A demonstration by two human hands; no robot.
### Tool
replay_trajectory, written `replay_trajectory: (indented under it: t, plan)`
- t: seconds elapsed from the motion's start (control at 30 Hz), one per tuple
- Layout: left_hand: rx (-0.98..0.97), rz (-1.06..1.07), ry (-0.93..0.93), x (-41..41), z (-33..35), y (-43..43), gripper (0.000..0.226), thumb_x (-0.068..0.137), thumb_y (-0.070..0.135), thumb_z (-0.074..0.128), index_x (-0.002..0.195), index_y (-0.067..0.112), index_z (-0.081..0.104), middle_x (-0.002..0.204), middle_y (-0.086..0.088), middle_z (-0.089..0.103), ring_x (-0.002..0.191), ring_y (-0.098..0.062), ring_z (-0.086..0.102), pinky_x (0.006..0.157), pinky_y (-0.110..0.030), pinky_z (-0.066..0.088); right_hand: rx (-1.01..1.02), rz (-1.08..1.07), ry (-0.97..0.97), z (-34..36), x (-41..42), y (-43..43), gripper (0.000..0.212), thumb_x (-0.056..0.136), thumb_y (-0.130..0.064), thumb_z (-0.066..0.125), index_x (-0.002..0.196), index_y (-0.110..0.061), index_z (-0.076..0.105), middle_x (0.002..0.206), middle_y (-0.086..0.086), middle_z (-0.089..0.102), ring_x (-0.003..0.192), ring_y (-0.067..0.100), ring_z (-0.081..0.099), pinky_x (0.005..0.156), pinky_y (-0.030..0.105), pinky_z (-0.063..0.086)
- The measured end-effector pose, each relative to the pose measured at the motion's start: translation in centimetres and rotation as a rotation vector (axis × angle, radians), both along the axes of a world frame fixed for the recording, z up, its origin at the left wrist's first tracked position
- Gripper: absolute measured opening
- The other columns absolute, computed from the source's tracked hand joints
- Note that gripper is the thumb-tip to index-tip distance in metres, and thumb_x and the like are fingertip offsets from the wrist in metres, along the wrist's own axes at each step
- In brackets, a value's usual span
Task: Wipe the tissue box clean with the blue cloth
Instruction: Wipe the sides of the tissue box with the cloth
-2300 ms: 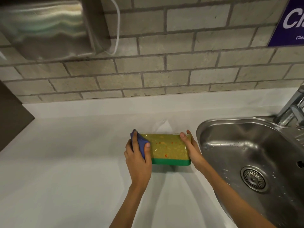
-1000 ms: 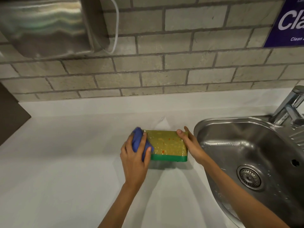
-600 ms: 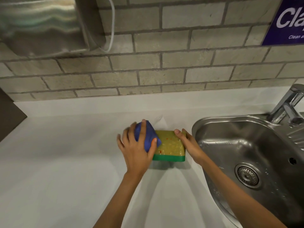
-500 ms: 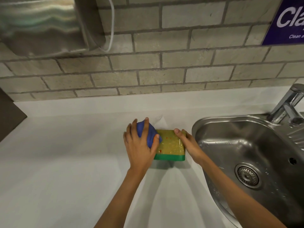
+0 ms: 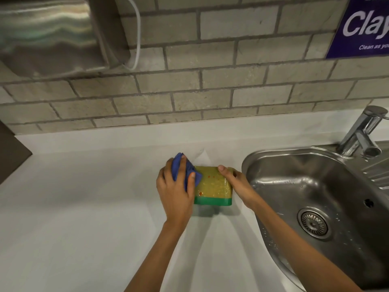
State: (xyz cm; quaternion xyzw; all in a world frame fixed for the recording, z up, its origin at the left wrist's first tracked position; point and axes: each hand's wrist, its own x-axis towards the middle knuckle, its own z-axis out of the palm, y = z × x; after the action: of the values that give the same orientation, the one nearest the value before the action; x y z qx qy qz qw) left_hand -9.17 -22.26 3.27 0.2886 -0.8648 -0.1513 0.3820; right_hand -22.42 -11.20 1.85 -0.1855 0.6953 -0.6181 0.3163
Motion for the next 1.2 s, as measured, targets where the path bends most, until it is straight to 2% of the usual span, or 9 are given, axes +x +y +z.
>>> replay_trajectory:
  t: [0.17, 0.3, 0.43, 0.57, 0.63, 0.77, 0.97, 1.07, 1.2]
  plan:
    - [-0.156, -0.095, -0.128, -0.3, -1.1, 2.7, 0.055, 0.096, 0.046, 0.025, 0.132, 0.017, 0.054, 0.133, -0.014, 0.056, 0.116, -0.032, 0.048, 0.098, -0.048, 0.044, -0.014, -0.008, 0.005, -0.1, -0.5, 0.6, 0.060, 0.068, -0.061, 0.061, 0.101, -0.012, 0.063, 0.096, 0.004, 0.070, 0.090, 0.016, 0.067, 0.076, 0.022, 0.050]
    - [-0.232, -0.097, -0.050, 2.0, -3.2, 0.4, 0.049, 0.096, 0.041, 0.033, 0.130, 0.013, 0.055, 0.128, -0.018, 0.057, 0.111, -0.031, 0.046, 0.094, -0.047, 0.045, 0.003, 0.013, 0.019, 0.2, -0.4, 0.3, 0.074, 0.058, -0.065, 0.059, 0.105, -0.008, 0.061, 0.093, 0.003, 0.067, 0.087, 0.014, 0.065, 0.073, 0.021, 0.048]
    - [-0.026, 0.053, 0.020, 0.5, -1.3, -0.4, 0.045, 0.092, 0.032, 0.042, 0.129, 0.010, 0.056, 0.130, -0.020, 0.055, 0.105, -0.035, 0.053, 0.091, -0.042, 0.046, 0.014, 0.001, 0.000, 0.2, -0.2, 0.0, 0.063, 0.065, -0.062, 0.060, 0.103, -0.012, 0.061, 0.093, 0.000, 0.066, 0.087, 0.010, 0.063, 0.070, 0.018, 0.046]
    - [-0.129, -0.010, -0.089, -1.2, -0.7, 1.8, 0.050, 0.094, 0.040, 0.036, 0.128, 0.012, 0.058, 0.130, -0.017, 0.058, 0.110, -0.037, 0.054, 0.095, -0.047, 0.047, 0.003, 0.002, -0.002, 0.2, -0.1, -0.2, 0.050, 0.064, -0.063, 0.061, 0.090, -0.021, 0.064, 0.090, -0.002, 0.070, 0.082, 0.008, 0.067, 0.068, 0.017, 0.049]
    - [-0.185, -0.067, -0.108, -0.5, -1.9, 2.6, 0.055, 0.096, 0.047, 0.028, 0.130, 0.014, 0.057, 0.129, -0.016, 0.059, 0.115, -0.032, 0.047, 0.097, -0.049, 0.046, 0.002, 0.005, 0.011, 0.2, -0.1, -0.1, 0.059, 0.059, -0.066, 0.061, 0.093, -0.018, 0.065, 0.091, 0.001, 0.071, 0.084, 0.010, 0.068, 0.070, 0.018, 0.050]
    - [-0.325, -0.120, -0.051, 2.1, -4.4, 1.3, 0.048, 0.096, 0.047, 0.031, 0.130, 0.018, 0.048, 0.124, -0.018, 0.062, 0.114, -0.031, 0.044, 0.095, -0.048, 0.045, 0.013, 0.010, 0.045, 0.3, -0.1, 0.1, 0.079, 0.053, -0.070, 0.059, 0.102, -0.008, 0.064, 0.093, 0.004, 0.068, 0.086, 0.014, 0.065, 0.075, 0.022, 0.050]
    - [-0.046, 0.039, 0.092, 2.0, -4.2, -0.1, 0.053, 0.097, 0.044, 0.028, 0.131, 0.012, 0.051, 0.132, -0.021, 0.053, 0.112, -0.033, 0.044, 0.094, -0.046, 0.045, 0.043, 0.027, 0.016, 0.5, -0.3, 0.0, 0.072, 0.054, -0.069, 0.058, 0.102, -0.015, 0.063, 0.099, 0.004, 0.069, 0.091, 0.013, 0.065, 0.077, 0.023, 0.049]
    - [-0.230, -0.041, 0.033, 1.2, -4.8, 1.3, 0.049, 0.096, 0.045, 0.030, 0.131, 0.015, 0.046, 0.135, -0.013, 0.047, 0.114, -0.032, 0.043, 0.098, -0.043, 0.038, 0.042, 0.021, -0.007, 0.7, -0.3, -0.1, 0.065, 0.052, -0.069, 0.060, 0.095, -0.020, 0.063, 0.100, 0.004, 0.069, 0.093, 0.015, 0.066, 0.085, 0.028, 0.051]
    - [-0.393, -0.154, -0.015, 2.8, -5.7, -0.8, 0.049, 0.096, 0.048, 0.029, 0.131, 0.017, 0.043, 0.134, -0.011, 0.043, 0.115, -0.032, 0.043, 0.098, -0.045, 0.038, 0.070, 0.045, 0.005, 0.9, -0.4, 0.1, 0.076, 0.054, -0.069, 0.059, 0.107, -0.015, 0.062, 0.109, 0.008, 0.069, 0.101, 0.019, 0.065, 0.096, 0.034, 0.049]
